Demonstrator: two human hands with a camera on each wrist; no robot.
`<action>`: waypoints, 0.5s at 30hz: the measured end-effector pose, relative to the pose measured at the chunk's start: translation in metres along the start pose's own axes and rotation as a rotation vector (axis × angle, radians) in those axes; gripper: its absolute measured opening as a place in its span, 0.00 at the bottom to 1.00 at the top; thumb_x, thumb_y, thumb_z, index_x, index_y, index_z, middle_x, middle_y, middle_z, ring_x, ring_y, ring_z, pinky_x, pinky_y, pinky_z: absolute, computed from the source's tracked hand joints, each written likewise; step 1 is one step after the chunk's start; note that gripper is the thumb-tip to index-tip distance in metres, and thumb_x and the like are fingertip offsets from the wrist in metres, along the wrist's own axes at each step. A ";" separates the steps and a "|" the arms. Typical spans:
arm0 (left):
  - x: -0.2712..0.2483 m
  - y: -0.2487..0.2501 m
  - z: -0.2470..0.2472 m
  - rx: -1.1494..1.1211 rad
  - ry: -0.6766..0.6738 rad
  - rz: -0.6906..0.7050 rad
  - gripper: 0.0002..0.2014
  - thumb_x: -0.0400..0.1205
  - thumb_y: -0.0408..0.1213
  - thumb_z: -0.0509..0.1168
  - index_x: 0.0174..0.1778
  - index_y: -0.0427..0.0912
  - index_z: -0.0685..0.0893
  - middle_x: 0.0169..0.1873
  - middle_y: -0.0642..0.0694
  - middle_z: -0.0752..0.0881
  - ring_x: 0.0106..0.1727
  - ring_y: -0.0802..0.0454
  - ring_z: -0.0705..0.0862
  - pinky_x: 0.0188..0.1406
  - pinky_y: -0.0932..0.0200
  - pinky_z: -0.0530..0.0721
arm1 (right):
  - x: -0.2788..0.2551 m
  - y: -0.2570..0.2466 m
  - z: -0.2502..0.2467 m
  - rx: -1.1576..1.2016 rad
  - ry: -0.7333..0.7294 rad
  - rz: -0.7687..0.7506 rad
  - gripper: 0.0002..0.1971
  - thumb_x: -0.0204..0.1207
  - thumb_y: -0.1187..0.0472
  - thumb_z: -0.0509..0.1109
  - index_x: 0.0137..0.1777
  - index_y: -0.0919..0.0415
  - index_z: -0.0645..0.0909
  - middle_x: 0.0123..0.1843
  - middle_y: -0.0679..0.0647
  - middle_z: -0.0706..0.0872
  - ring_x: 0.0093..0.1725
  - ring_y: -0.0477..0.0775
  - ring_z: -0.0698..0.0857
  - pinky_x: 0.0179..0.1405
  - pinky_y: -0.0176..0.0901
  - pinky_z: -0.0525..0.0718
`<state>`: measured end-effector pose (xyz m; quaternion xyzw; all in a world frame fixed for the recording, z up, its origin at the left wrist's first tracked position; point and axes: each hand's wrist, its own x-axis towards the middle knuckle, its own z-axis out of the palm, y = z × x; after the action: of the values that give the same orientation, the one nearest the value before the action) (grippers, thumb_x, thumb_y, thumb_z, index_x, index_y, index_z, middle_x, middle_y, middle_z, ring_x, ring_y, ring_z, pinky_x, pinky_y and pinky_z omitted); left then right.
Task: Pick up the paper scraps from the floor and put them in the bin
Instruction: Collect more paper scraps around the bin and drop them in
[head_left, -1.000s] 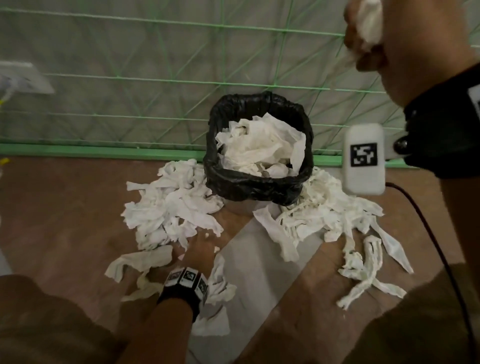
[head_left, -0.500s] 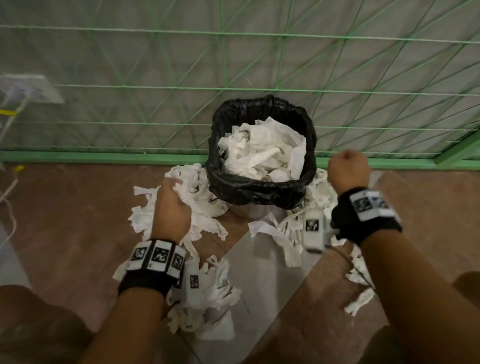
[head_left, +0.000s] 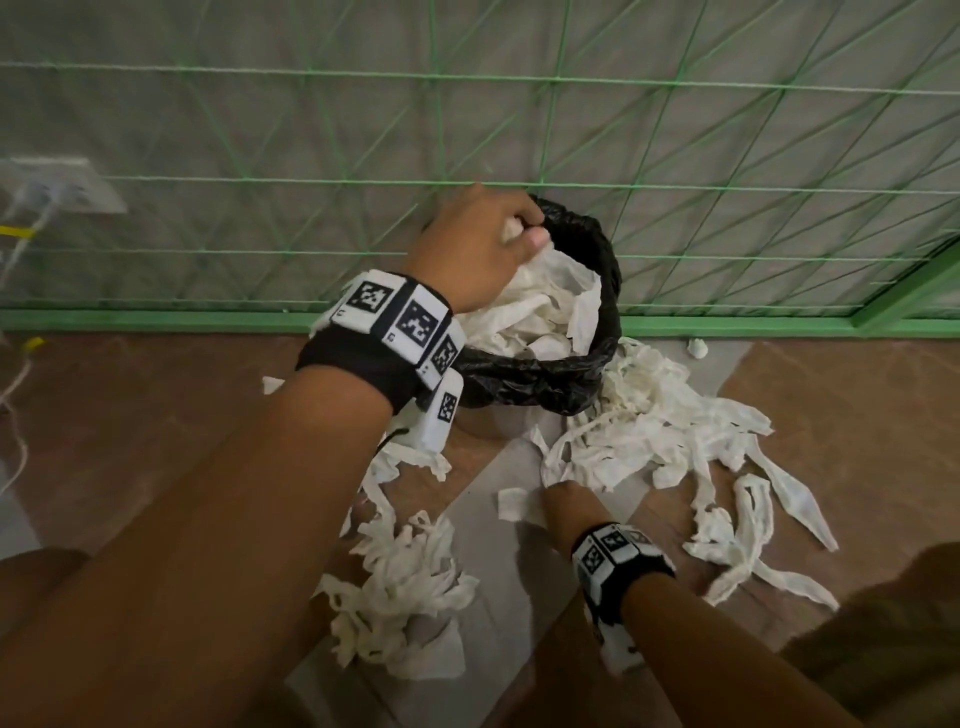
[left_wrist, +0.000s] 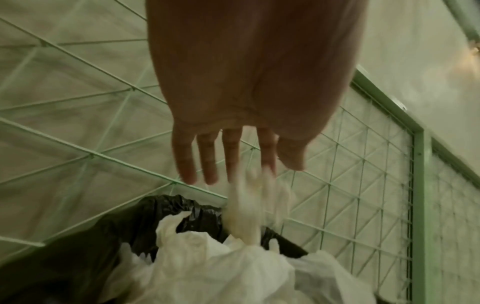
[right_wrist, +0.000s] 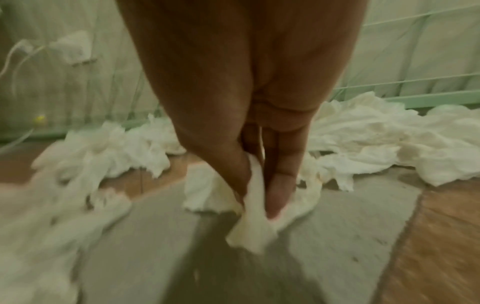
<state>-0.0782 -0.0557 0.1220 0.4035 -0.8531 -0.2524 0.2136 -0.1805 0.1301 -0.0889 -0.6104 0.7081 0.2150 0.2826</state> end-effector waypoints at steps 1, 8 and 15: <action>0.001 -0.002 0.003 0.034 -0.020 0.007 0.17 0.82 0.55 0.61 0.63 0.56 0.82 0.62 0.49 0.79 0.66 0.46 0.76 0.69 0.41 0.75 | -0.003 0.002 -0.007 -0.037 -0.012 0.011 0.16 0.81 0.67 0.59 0.68 0.68 0.77 0.68 0.65 0.81 0.69 0.64 0.80 0.67 0.51 0.77; -0.035 -0.056 0.005 -0.343 0.808 -0.327 0.09 0.85 0.42 0.55 0.48 0.44 0.78 0.47 0.45 0.81 0.44 0.53 0.78 0.46 0.61 0.77 | -0.042 0.028 -0.085 0.146 -0.006 -0.004 0.14 0.77 0.57 0.62 0.54 0.66 0.82 0.57 0.63 0.84 0.59 0.63 0.83 0.49 0.44 0.79; -0.150 -0.141 0.092 0.280 0.006 -0.551 0.12 0.78 0.41 0.64 0.58 0.50 0.76 0.59 0.41 0.76 0.59 0.36 0.78 0.57 0.38 0.80 | -0.101 0.030 -0.190 0.353 0.075 -0.151 0.12 0.83 0.59 0.59 0.43 0.58 0.82 0.44 0.54 0.83 0.44 0.52 0.79 0.42 0.38 0.77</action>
<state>0.0387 0.0099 -0.0594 0.6460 -0.7374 -0.1797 0.0818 -0.2264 0.0864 0.1187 -0.6104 0.6969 0.0425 0.3740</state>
